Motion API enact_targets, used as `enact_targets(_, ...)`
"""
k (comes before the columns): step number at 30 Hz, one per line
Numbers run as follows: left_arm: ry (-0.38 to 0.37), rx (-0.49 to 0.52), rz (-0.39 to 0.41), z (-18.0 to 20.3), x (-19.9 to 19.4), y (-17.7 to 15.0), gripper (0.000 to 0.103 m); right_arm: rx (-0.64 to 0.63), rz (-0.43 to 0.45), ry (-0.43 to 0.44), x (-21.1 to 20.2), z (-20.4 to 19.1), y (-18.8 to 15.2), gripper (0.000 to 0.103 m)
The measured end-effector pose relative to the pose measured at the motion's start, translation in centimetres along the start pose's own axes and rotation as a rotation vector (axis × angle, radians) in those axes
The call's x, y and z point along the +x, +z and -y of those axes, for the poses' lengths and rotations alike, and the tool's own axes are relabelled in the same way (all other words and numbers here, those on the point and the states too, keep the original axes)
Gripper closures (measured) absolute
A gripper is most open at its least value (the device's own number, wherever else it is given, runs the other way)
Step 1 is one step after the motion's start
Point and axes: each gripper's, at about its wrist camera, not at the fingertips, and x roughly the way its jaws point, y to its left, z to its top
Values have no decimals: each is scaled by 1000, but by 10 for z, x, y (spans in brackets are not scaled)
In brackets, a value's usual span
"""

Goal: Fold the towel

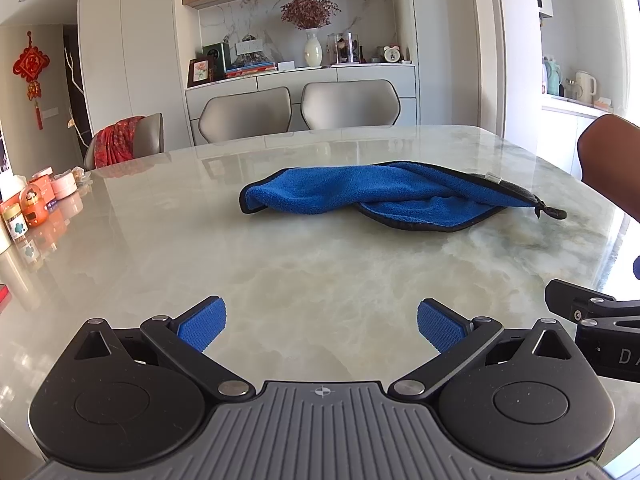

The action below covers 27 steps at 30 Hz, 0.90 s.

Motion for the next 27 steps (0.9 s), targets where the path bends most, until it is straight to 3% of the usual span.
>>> enact_targets(13, 15, 35, 29, -7, 9, 9, 0, -62, 23, -9, 8, -5, 11, 0)
enact_targets(21, 54, 115, 89, -11, 25, 34, 0, -227, 63, 38, 25, -7, 30, 0)
enact_targets(27, 13, 144, 87, -20, 45, 52, 0, -392, 89, 46, 45, -13, 43, 0)
